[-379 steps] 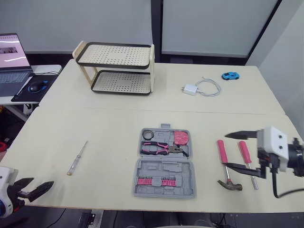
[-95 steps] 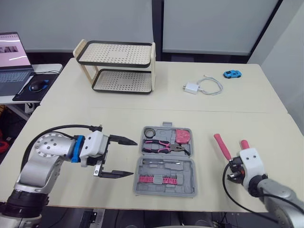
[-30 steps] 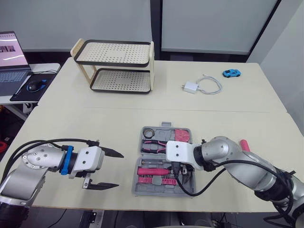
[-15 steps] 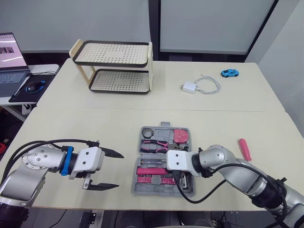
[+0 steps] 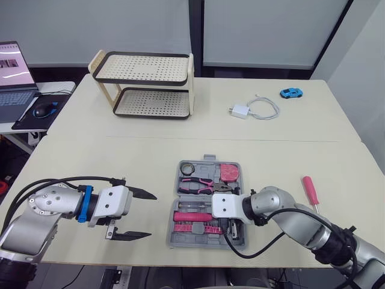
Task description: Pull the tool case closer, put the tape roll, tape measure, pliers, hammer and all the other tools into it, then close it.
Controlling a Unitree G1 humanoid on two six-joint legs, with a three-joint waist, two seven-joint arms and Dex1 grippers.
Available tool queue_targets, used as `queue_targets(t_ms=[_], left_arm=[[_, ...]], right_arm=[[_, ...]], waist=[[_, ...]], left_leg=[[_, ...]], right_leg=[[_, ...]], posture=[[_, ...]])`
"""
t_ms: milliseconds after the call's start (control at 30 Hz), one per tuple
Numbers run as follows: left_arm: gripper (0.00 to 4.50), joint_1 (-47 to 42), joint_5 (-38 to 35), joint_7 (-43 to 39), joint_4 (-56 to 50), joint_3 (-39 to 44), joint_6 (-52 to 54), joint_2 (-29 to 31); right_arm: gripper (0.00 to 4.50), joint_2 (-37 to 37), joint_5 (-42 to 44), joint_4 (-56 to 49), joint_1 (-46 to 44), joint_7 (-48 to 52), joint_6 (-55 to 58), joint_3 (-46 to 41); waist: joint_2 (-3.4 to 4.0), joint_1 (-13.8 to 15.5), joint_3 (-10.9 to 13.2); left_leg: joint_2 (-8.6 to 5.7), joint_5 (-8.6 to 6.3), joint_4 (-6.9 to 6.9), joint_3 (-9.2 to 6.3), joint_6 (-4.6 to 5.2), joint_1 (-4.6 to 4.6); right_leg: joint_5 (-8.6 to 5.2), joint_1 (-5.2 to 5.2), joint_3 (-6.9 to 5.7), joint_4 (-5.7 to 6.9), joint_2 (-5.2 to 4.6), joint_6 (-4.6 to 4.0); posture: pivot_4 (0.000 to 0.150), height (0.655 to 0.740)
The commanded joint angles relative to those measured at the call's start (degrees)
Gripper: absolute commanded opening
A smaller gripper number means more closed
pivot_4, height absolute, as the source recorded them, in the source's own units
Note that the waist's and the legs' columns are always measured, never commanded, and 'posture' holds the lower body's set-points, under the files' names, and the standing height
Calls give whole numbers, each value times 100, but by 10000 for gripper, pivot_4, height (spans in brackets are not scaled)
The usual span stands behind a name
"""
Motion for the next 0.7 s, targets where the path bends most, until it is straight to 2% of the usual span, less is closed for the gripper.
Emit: queue_targets(t_ms=[33, 267, 400, 500, 533, 700], left_arm=[[45000, 55, -89, 53, -81, 32, 20, -22], [45000, 305, -515, 317, 50, 467, 423, -156], [45000, 477, -723, 692, 181, 882, 746, -284], [45000, 548, -800, 1082, 358, 1203, 975, -464], [45000, 565, -805, 1237, 473, 1335, 1032, -540], [45000, 732, -724, 1723, 845, 1743, 1075, -772]], right_arm=[[67, -2, -113, 124, 147, 77, -105, 53], [67, 105, 468, -687, 341, 124, -340, -969], [67, -132, 939, -1458, 755, 2, -69, -2150], [67, -433, 1176, -1810, 1332, -110, -66, -3313], [67, -482, 1411, -1878, 1630, -62, -10, -3967], [67, -741, 1593, -1667, 3097, 98, -554, -6334]], waist=[[-2, 0, -1], [-2, -2, -1], [-4, 11, -2], [-7, 52, -4], [-9, 68, -5], [-16, 139, -10]], left_leg=[[0, 0, 0, 0, 0, 0], [0, 0, 1, 0, 0, -2], [0, 0, 2, -4, 0, -1], [-1, 0, 6, -5, 0, -2], [-3, 0, 9, -4, 0, -1], [-4, 0, 14, -3, 0, 5]], right_leg=[[0, 0, 0, 0, 0, 0], [0, -4, 2, 9, 0, 0], [0, -2, -2, 14, 0, 0], [0, 1, -4, 15, -3, 0], [0, 2, -3, 17, -5, 0], [1, 8, -4, 25, -4, -1]], posture=[[1500, 7350], [1500, 7350], [1500, 7350], [1500, 7350], [1500, 7350], [1500, 7350]])
